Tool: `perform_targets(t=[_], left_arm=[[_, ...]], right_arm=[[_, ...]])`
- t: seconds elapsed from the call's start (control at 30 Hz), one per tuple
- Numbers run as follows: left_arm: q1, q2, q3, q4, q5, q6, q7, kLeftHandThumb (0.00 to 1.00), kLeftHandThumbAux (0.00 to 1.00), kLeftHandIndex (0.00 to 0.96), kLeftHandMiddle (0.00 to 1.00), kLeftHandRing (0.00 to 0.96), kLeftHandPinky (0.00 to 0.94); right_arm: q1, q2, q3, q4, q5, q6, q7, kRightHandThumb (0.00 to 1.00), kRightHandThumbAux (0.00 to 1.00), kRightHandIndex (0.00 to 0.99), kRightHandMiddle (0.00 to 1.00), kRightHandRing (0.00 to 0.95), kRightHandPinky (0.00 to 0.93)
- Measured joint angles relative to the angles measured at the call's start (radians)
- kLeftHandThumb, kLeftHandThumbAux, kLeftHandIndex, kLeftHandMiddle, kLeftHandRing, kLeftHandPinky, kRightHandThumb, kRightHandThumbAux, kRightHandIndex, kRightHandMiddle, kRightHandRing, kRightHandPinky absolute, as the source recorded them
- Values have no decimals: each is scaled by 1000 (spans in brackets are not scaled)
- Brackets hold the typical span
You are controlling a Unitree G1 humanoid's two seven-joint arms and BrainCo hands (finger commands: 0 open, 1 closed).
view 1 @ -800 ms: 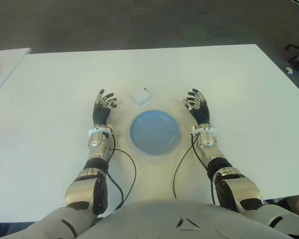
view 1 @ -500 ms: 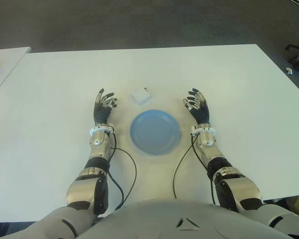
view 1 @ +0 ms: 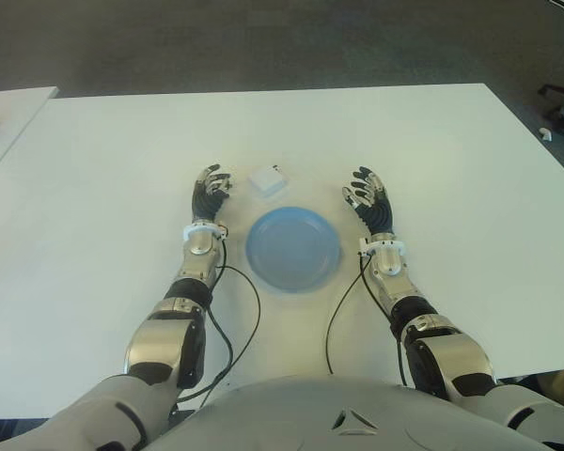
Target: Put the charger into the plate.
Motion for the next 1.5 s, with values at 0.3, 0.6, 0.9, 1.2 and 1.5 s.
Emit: perform_targets(t=[0.3,0.6,0.9,1.2,1.5], left_arm=[[-46,59,-177,51,231,-4,173,647,561,285,358,401,427],[-74,79,-286,89,349,17,279,608,513,242,313,328,324],[-105,83,-364,140,417,40,355,536,496,150,250,255,207],[-122,95,-470,178,517,66,468,491,515,117,189,187,135],[-139,113,-604,210,651,142,645,401,514,116,158,146,116]], right_arm=[[-1,1,0,-1,2,-3,17,534,635,139,233,243,254],[-3,1,-2,-2,4,-4,28,527,621,137,229,246,262],[-3,2,-4,-2,5,-5,36,527,606,137,224,250,271],[-3,1,-4,-2,5,-6,36,520,599,134,219,254,291],[-3,1,-4,-3,5,-7,44,544,590,138,223,253,273]])
